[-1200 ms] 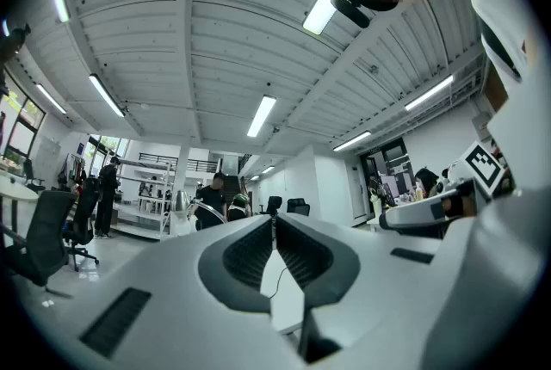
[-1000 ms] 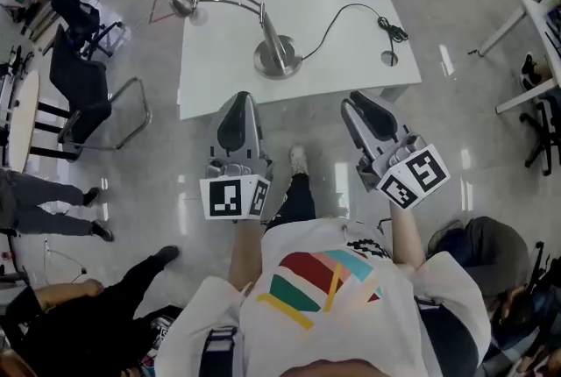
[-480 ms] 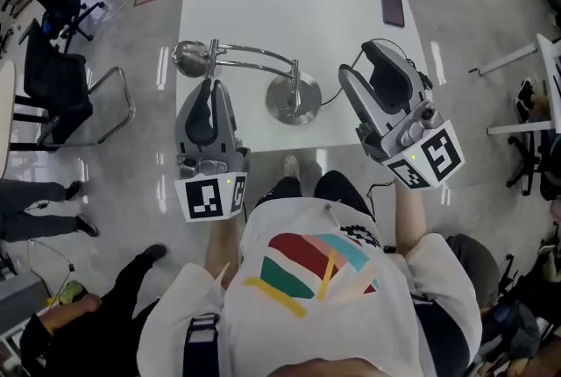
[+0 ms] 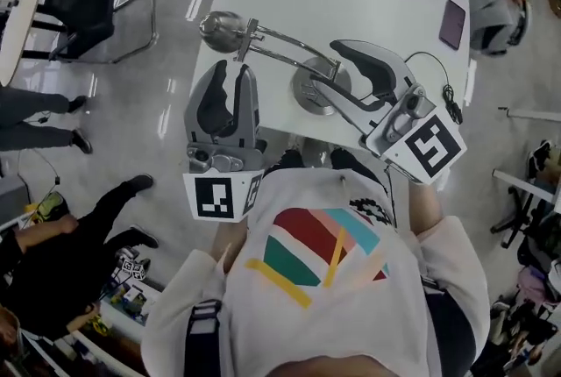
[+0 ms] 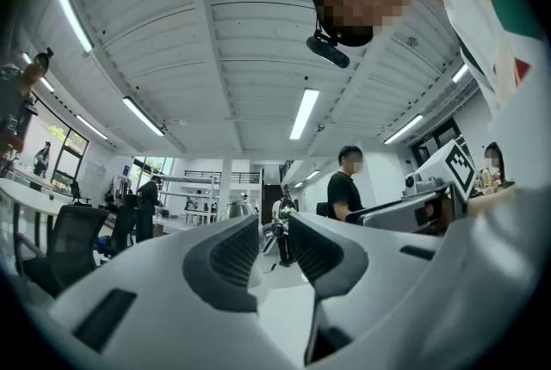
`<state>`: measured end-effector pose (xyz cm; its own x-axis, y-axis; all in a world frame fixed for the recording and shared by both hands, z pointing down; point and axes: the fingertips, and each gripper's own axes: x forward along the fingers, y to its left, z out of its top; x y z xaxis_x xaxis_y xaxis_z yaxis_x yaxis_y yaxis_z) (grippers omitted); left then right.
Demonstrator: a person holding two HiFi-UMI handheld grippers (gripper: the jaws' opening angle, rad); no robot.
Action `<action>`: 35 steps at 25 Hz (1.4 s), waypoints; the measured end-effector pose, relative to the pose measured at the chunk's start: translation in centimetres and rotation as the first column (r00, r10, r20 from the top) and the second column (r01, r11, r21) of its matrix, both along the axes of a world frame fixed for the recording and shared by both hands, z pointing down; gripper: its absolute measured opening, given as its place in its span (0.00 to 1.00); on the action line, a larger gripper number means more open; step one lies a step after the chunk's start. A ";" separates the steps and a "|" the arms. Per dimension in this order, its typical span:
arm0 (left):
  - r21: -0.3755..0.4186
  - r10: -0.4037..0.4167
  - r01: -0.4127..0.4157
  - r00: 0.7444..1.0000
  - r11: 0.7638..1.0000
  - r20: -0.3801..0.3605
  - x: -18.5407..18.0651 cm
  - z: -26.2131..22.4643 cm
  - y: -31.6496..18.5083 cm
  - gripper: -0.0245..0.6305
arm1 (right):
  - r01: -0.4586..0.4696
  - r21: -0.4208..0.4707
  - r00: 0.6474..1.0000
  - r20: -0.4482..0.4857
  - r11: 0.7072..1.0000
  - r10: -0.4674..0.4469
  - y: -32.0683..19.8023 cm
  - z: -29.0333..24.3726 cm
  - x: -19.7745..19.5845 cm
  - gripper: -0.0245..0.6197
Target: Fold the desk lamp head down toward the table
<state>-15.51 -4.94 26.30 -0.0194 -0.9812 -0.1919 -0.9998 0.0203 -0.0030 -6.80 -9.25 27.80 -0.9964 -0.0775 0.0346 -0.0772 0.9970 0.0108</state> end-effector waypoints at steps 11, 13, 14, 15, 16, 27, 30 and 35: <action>-0.074 -0.082 0.092 0.988 0.993 0.133 -0.6 0.8 -1.2 0.22 | 0.152 0.002 0.975 -0.165 0.988 -0.149 -0.1 1.9 -3.5 0.31; -0.110 -0.082 0.104 0.979 0.989 0.188 -0.7 1.4 -1.4 0.19 | 0.162 0.007 0.968 -0.196 0.987 -0.157 -0.1 2.4 -4.3 0.31; -0.140 -0.081 0.114 0.971 0.983 0.224 -0.8 2.0 -1.6 0.18 | 0.159 0.012 0.965 -0.213 0.987 -0.153 -0.2 2.7 -4.6 0.30; -0.172 -0.077 0.122 0.966 0.978 0.245 -1.0 2.7 -1.7 0.17 | 0.158 0.025 0.962 -0.228 0.987 -0.148 -0.3 2.9 -4.9 0.30; -0.190 -0.076 0.122 0.970 0.974 0.230 -1.3 3.3 -1.8 0.17 | 0.161 0.045 0.960 -0.241 0.986 -0.146 -0.3 3.2 -5.2 0.30; -0.276 -0.040 0.082 0.987 0.958 0.154 -3.2 9.3 -3.1 0.16 | 0.193 0.095 0.873 -0.472 0.977 -0.127 -0.6 6.9 -6.6 0.30; -0.336 -0.014 0.044 0.996 0.941 0.094 -3.6 12.7 -3.3 0.17 | 0.179 0.090 0.831 -0.546 0.980 -0.102 -0.5 8.4 -7.5 0.30; -0.412 0.009 -0.001 1.000 0.911 0.017 -3.2 15.6 -3.3 0.17 | 0.205 0.172 0.765 -0.643 0.963 -0.048 -0.5 9.9 -8.0 0.30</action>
<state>-18.70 -8.28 41.93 -0.0147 -0.9732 0.2295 -0.9996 0.0086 -0.0279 -14.84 -9.71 37.69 -0.7567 -0.0363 0.6527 0.1519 0.9614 0.2296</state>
